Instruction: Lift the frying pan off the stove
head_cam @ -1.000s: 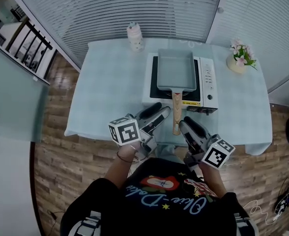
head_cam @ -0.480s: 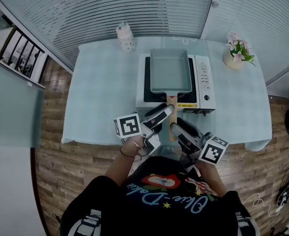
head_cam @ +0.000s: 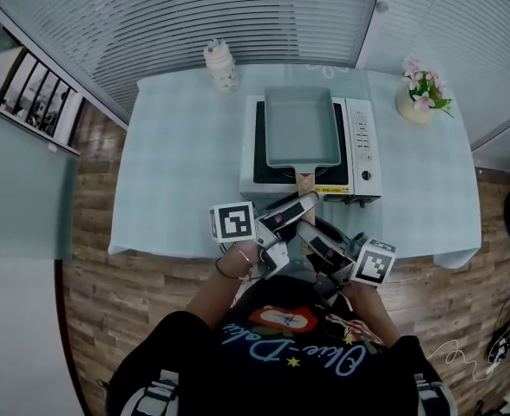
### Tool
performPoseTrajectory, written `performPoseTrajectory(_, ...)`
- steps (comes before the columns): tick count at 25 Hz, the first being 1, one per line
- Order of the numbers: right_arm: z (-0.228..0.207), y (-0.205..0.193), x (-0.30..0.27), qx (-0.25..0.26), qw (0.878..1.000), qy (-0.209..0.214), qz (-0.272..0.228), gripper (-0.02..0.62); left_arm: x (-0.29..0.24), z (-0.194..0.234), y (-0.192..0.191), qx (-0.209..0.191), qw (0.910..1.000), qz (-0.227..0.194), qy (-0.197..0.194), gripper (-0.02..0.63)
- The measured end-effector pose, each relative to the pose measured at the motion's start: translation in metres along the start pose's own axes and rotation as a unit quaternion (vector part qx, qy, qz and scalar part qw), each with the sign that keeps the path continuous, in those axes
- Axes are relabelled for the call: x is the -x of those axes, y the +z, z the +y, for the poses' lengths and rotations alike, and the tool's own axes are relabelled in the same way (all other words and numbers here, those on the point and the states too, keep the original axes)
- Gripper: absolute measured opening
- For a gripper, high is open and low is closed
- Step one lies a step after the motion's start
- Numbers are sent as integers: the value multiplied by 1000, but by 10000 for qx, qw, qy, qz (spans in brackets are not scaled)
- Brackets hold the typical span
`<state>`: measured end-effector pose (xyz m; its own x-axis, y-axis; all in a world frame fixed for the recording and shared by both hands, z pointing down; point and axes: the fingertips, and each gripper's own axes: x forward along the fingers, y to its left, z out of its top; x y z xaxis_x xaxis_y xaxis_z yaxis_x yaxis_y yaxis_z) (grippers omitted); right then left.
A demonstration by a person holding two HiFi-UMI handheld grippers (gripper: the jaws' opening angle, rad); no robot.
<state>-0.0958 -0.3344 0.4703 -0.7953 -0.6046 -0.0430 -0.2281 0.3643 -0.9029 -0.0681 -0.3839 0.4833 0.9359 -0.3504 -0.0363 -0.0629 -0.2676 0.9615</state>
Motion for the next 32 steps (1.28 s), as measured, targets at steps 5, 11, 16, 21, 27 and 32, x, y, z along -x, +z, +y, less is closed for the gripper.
performPoseTrajectory(5,-18,-4,8,-1,10000,57,-67,167,-7,3,-2,221,9997,13,-104,276)
performPoseTrajectory(11,-5,-3,1,-367,9993,70,-100,155,-9,8,-2,530,9985,-104,-70,193)
performPoseTrajectory(16,-11,-9,2,-524,9985,77,-97,144,-9,7,-7,440,9990,37,88,164)
performPoseTrajectory(21,-9,-9,1,-601,9979,219,-95,143,-7,10,-7,238,9995,71,195,161)
performPoseTrajectory(27,0,-11,2,-559,9978,352,-59,143,-2,0,-8,145,9997,35,179,156)
performPoseTrajectory(32,10,-9,1,-406,9980,485,-24,143,-3,-10,-6,-116,9996,63,233,156)
